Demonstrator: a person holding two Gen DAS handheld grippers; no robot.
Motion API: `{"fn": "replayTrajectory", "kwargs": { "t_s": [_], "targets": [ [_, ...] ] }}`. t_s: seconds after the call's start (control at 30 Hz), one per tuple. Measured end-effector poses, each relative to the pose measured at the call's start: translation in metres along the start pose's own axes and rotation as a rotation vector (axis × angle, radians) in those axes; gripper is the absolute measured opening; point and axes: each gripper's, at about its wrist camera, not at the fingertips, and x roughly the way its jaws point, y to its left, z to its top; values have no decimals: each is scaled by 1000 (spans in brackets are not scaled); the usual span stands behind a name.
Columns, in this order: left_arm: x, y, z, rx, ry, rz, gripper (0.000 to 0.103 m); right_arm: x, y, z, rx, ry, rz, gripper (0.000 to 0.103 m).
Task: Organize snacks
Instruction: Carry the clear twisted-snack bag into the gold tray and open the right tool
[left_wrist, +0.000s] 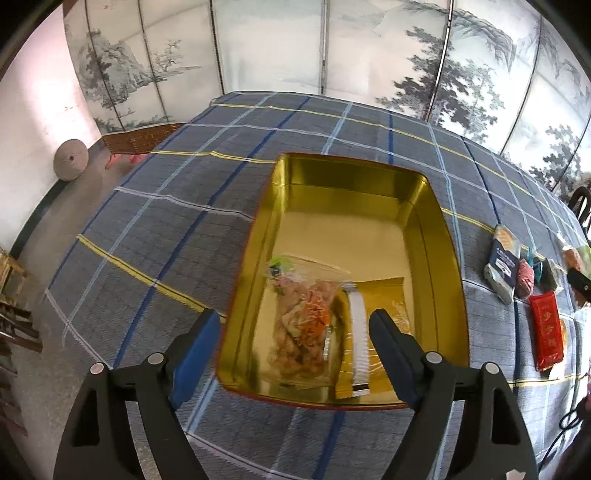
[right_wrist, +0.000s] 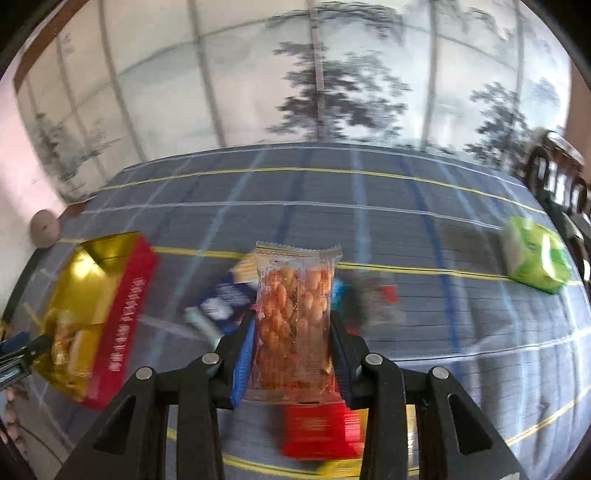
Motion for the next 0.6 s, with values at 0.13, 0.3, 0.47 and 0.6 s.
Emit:
{"fn": "replayTrajectory", "kwargs": {
  "t_s": [0.13, 0.3, 0.47, 0.6],
  "targets": [
    [-2, 11, 0, -15, -7, 21, 81, 3, 49, -2, -63, 17, 73, 37],
    [-4, 27, -2, -36, -8, 42, 81, 3, 94, -3, -115, 31, 142, 37],
    [-8, 47, -5, -87, -8, 51, 81, 8, 131, -9, -170, 60, 180, 37],
    [-10, 62, -9, -119, -4, 65, 81, 9, 149, -13, -192, 81, 202, 37]
  ]
}}
